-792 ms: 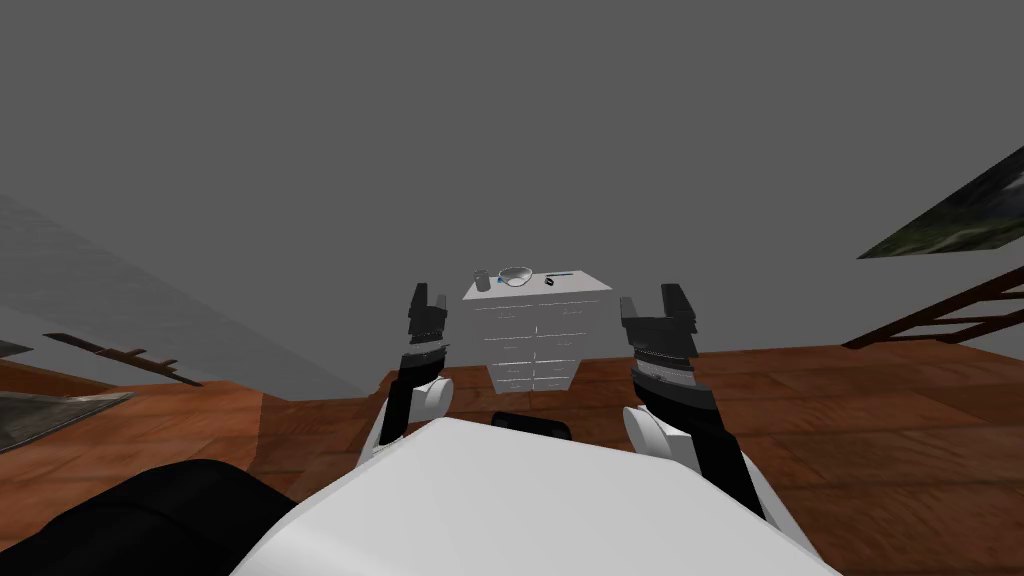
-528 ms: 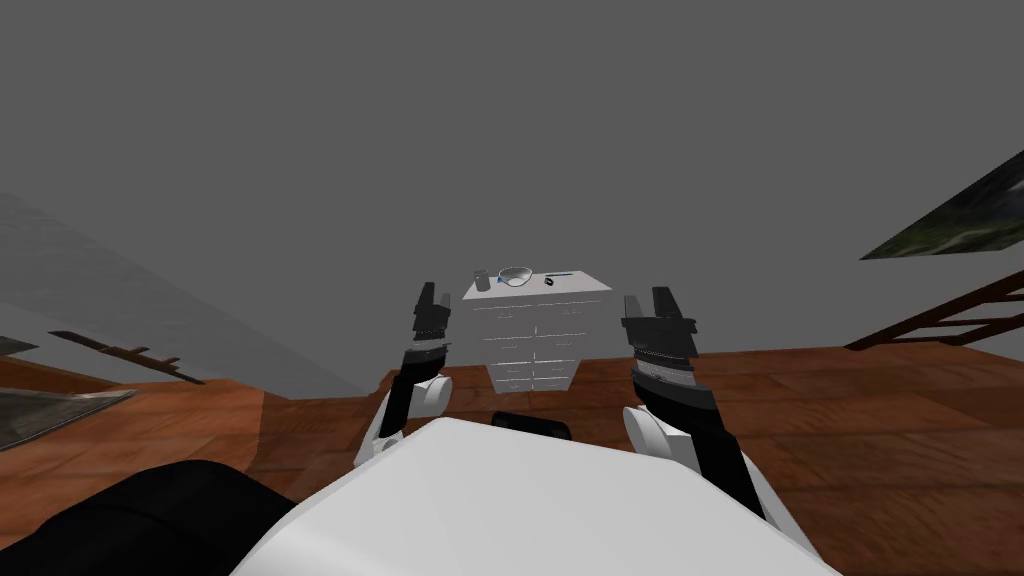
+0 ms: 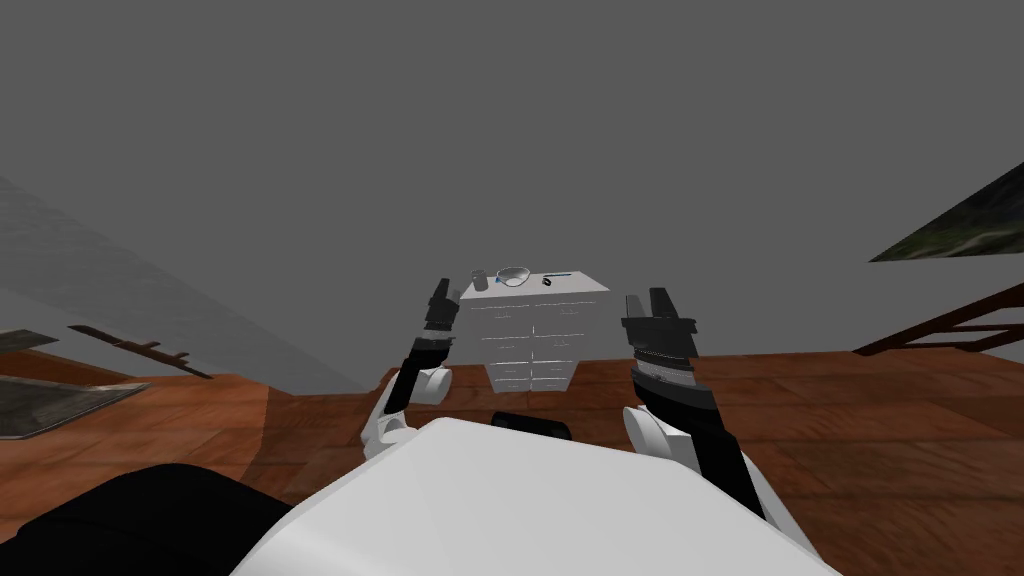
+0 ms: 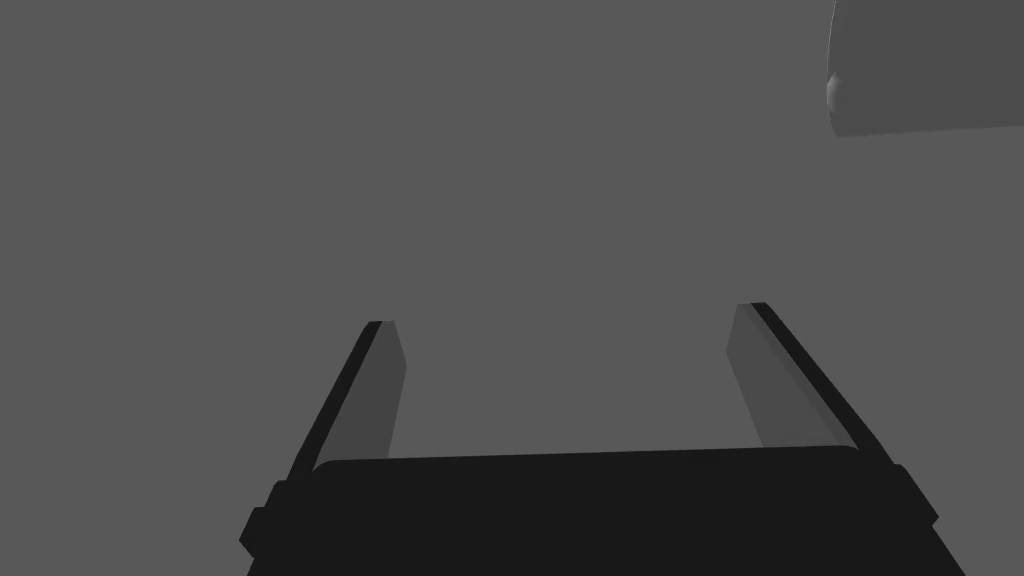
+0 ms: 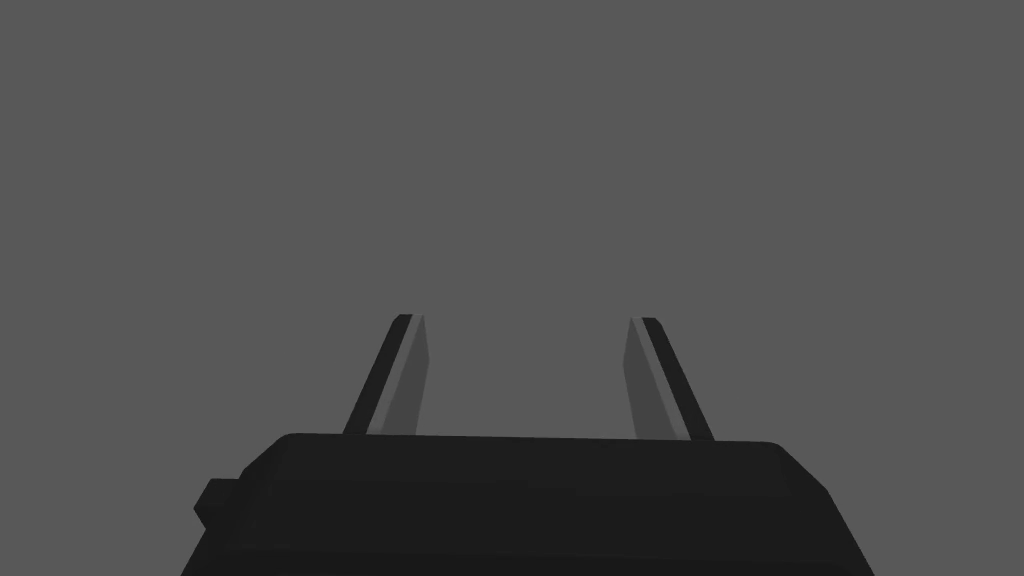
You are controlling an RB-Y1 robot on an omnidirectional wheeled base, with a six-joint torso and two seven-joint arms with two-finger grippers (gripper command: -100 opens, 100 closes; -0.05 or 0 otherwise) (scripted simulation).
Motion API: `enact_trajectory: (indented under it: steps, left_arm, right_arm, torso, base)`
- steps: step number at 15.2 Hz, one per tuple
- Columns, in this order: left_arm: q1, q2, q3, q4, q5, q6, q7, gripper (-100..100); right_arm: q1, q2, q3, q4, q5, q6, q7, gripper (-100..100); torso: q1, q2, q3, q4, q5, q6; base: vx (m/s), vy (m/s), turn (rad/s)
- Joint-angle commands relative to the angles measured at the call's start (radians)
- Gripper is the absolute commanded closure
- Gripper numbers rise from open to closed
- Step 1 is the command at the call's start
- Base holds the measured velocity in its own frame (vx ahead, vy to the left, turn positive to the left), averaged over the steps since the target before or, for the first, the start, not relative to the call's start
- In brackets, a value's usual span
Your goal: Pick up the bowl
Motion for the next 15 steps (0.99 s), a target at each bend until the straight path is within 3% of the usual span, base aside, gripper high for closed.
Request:
enact_trajectory:
  steps: [1, 2, 3, 4, 5, 6, 8, 9, 11, 12, 14, 15]
  left_arm:
    - [-0.022, 0.026, 0.001, 0.013, 0.012, 0.033, 0.006, -100]
    - [-0.056, 0.056, 0.0, 0.028, 0.027, 0.067, 0.012, -100]
    - [-0.056, 0.056, 0.0, 0.028, 0.027, 0.076, 0.012, -100]
    - [-0.092, 0.085, -0.001, 0.045, 0.043, 0.109, 0.018, -100]
    - [-0.092, 0.085, -0.001, 0.045, 0.043, 0.123, 0.018, -100]
    - [-0.13, 0.113, -0.002, 0.063, 0.06, 0.149, 0.024, -100]
    - [-0.13, 0.113, -0.002, 0.063, 0.06, 0.173, 0.024, -100]
    - [-0.171, 0.14, -0.003, 0.083, 0.079, 0.205, 0.03, -100]
    - [-0.171, 0.14, -0.003, 0.083, 0.079, 0.226, 0.03, -100]
    - [-0.214, 0.167, -0.004, 0.104, 0.099, 0.264, 0.037, -100]
    - [-0.214, 0.167, -0.004, 0.104, 0.099, 0.283, 0.037, -100]
    - [-0.252, 0.194, -0.006, 0.126, 0.119, 0.32, 0.043, -100]
  right_arm:
    - [0.0, 0.0, 0.0, 0.0, 0.0, 0.0, 0.0, 0]
    - [0.0, 0.0, 0.0, 0.0, 0.0, 0.0, 0.0, 0]
    - [0.0, 0.0, 0.0, 0.0, 0.0, 0.0, 0.0, 0]
    - [0.0, 0.0, 0.0, 0.0, 0.0, 0.0, 0.0, 0]
    - [0.0, 0.0, 0.0, 0.0, 0.0, 0.0, 0.0, 0]
    - [0.0, 0.0, 0.0, 0.0, 0.0, 0.0, 0.0, 0]
    - [0.0, 0.0, 0.0, 0.0, 0.0, 0.0, 0.0, 0]
    - [0.0, 0.0, 0.0, 0.0, 0.0, 0.0, 0.0, 0]
    - [0.0, 0.0, 0.0, 0.0, 0.0, 0.0, 0.0, 0]
    - [0.0, 0.0, 0.0, 0.0, 0.0, 0.0, 0.0, 0]
    - [0.0, 0.0, 0.0, 0.0, 0.0, 0.0, 0.0, 0]
    - [0.0, 0.0, 0.0, 0.0, 0.0, 0.0, 0.0, 0]
  torso:
    - [0.0, 0.0, 0.0, 0.0, 0.0, 0.0]
    - [0.0, 0.0, 0.0, 0.0, 0.0, 0.0]
    - [0.0, 0.0, 0.0, 0.0, 0.0, 0.0]
    - [0.0, 0.0, 0.0, 0.0, 0.0, 0.0]
    - [0.0, 0.0, 0.0, 0.0, 0.0, 0.0]
    - [0.0, 0.0, 0.0, 0.0, 0.0, 0.0]
    - [-0.001, 0.0, 0.0, 0.0, 0.0, 0.0]
    - [0.0, 0.0, 0.0, 0.0, 0.0, 0.0]
    - [0.0, 0.0, 0.0, 0.0, 0.0, 0.0]
    - [0.0, 0.0, 0.0, 0.0, 0.0, 0.0]
    - [0.0, 0.0, 0.0, 0.0, 0.0, 0.0]
    - [0.0, 0.0, 0.0, 0.0, 0.0, 0.0]
  base:
    - [0.003, -0.054, 0.031]
    - [-0.001, -0.06, 0.039]
    - [-0.003, -0.057, 0.031]
    - [-0.002, -0.059, 0.044]
    - [0.001, -0.056, 0.038]
    - [0.002, -0.058, 0.04]
    - [0.0, -0.051, 0.021]
    - [0.005, -0.044, 0.034]
    - [0.005, -0.045, 0.025]
    - [0.005, -0.047, 0.041]
    - [0.003, -0.046, 0.029]
    - [0.001, -0.052, 0.03]
